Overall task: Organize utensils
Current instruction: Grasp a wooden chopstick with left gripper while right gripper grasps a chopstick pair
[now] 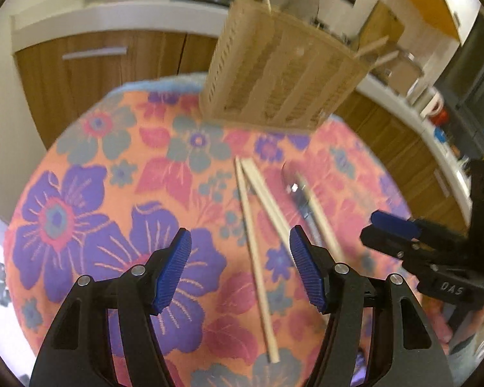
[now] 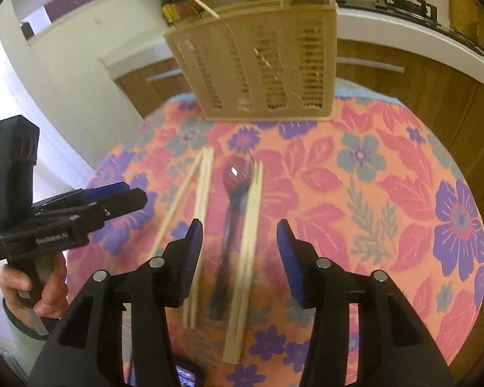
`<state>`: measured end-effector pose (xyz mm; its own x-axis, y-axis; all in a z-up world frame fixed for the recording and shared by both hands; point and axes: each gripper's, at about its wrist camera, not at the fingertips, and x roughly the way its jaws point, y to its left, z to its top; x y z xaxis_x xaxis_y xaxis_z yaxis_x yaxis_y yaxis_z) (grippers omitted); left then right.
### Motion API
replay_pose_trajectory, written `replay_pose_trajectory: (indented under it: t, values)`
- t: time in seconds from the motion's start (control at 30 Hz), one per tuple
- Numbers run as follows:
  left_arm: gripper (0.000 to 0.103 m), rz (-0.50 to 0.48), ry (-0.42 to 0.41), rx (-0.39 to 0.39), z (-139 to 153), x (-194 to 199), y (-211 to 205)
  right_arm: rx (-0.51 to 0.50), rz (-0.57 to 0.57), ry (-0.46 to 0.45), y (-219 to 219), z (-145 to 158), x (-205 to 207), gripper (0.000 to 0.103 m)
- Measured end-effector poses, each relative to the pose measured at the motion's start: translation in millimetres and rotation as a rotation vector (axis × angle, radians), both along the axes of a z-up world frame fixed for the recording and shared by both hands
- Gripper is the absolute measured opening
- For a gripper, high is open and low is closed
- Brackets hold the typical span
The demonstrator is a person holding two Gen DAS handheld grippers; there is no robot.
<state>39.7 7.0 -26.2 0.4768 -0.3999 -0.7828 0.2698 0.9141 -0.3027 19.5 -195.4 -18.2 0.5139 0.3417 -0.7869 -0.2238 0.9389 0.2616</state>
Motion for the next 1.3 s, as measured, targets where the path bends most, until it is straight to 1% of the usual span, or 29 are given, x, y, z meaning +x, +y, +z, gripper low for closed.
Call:
replay_pose_trajectory:
  t: [0.07,0.13,0.27,0.37,0.57,0.7,0.83,1.03,1.17,1.23,1.3]
  values:
    - [0.061,-0.006,0.011,0.016,-8,1,-4,-0.025,-0.006,0.047,0,-9,4,0.044]
    - [0.060,-0.007,0.016,0.039,-12,1,-8,-0.031,0.002,0.076,1,-17,6,0.037]
    - [0.059,-0.017,-0.005,0.093,-15,-2,-16,-0.086,0.019,0.095,10,-26,7,0.025]
    - [0.056,-0.023,-0.013,0.115,-15,-3,-18,-0.099,0.034,0.106,14,-32,7,0.020]
    - [0.051,-0.030,-0.012,0.107,-13,-3,-14,-0.114,0.037,0.104,17,-36,5,0.019]
    - [0.049,-0.048,0.007,0.063,-14,-3,-5,-0.109,0.041,0.111,16,-35,7,0.020]
    - [0.048,-0.057,0.008,0.072,-14,-5,-4,-0.094,0.037,0.119,11,-33,5,0.020]
    - [0.048,-0.076,-0.006,0.126,-14,-7,-13,-0.102,0.030,0.131,11,-32,6,0.020]
    - [0.048,-0.086,-0.004,0.151,-14,-5,-18,-0.114,0.019,0.146,19,-32,18,0.020]
    - [0.048,-0.092,0.005,0.185,-14,1,-25,-0.125,0.012,0.164,23,-32,27,0.020]
    - [0.048,-0.107,0.014,0.252,-13,8,-35,-0.159,0.010,0.192,29,-32,35,0.020]
